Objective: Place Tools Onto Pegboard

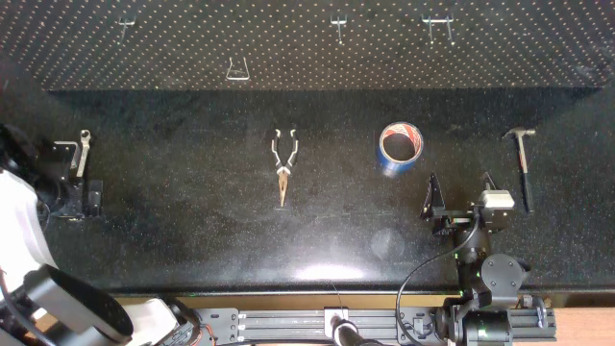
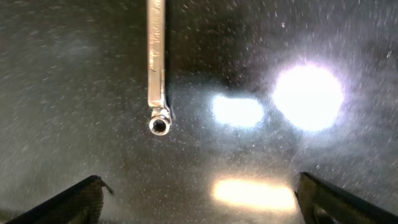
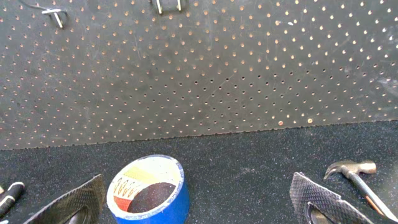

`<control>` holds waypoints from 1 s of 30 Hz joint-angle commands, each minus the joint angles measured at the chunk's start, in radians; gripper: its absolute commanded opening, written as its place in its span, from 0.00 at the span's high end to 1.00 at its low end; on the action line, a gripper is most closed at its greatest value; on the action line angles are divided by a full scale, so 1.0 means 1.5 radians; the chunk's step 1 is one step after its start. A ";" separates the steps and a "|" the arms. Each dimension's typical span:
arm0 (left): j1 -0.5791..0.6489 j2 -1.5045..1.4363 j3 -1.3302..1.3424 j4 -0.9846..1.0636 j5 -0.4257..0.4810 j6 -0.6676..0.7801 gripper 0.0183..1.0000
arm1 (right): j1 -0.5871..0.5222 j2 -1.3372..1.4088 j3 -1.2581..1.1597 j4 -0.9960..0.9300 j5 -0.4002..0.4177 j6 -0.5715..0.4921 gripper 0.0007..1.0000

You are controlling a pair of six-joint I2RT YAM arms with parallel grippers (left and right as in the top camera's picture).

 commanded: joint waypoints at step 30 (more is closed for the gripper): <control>-0.256 -0.394 -0.486 0.860 0.098 -0.376 0.99 | 0.003 -0.005 -0.002 -0.002 0.004 -0.007 0.02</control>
